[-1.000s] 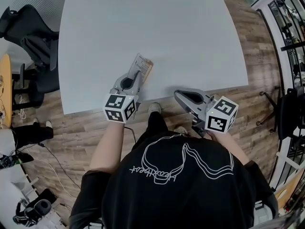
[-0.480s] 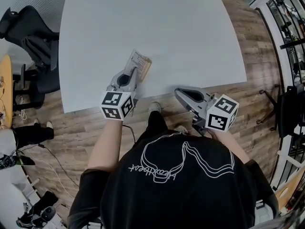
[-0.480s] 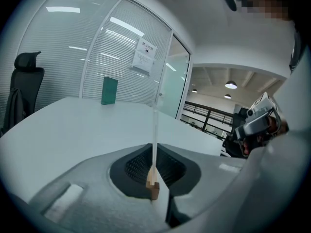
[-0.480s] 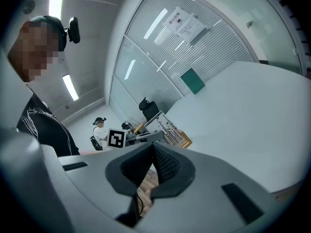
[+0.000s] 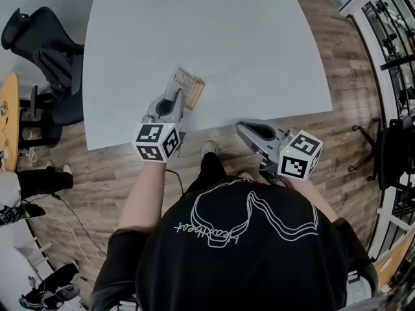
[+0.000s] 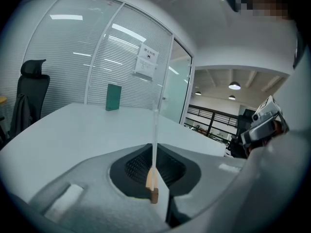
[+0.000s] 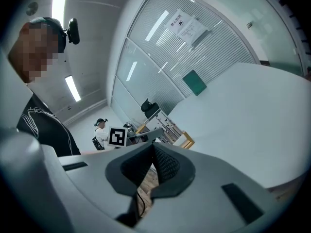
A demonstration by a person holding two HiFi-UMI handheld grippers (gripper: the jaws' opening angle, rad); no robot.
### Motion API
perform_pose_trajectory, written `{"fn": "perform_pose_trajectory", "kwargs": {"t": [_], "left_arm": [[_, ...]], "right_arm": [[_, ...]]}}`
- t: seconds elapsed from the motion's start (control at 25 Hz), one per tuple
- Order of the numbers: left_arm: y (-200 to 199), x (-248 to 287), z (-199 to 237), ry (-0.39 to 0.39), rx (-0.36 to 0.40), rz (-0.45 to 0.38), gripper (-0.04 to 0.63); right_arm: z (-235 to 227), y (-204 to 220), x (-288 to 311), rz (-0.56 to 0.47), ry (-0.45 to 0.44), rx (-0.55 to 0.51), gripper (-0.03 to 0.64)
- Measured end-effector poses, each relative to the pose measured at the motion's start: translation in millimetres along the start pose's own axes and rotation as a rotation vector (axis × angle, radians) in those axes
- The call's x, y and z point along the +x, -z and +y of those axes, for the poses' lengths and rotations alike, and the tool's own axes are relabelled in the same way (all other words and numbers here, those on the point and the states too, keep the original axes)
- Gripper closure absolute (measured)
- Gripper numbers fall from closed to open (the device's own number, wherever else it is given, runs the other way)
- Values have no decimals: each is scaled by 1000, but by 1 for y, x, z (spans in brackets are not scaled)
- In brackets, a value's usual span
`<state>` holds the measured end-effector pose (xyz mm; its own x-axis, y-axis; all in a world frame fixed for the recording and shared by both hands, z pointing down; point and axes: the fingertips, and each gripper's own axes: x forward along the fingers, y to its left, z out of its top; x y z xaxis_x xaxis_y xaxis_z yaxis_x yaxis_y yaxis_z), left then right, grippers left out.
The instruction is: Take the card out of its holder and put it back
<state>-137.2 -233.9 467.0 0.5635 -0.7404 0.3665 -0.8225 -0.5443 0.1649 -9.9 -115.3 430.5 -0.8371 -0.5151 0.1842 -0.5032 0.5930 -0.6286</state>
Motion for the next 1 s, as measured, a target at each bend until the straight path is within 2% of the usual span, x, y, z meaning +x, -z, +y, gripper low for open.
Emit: {"fn": "perform_pose_trajectory", "kwargs": {"t": [0.4,0.72,1.0], "left_arm": [[-16,-20,-7,-51,-13,-36,569],[-31,-56,-35,-60,-109,-108,569],[-41,-94,-81,-20,-177,-165,569]], "right_arm": [[3,-17,-23,-40,-2,-30,607],[10,-19,-41,-32,-11,-61,607],[26,-18,-50,-18,-63,-105,607]]}}
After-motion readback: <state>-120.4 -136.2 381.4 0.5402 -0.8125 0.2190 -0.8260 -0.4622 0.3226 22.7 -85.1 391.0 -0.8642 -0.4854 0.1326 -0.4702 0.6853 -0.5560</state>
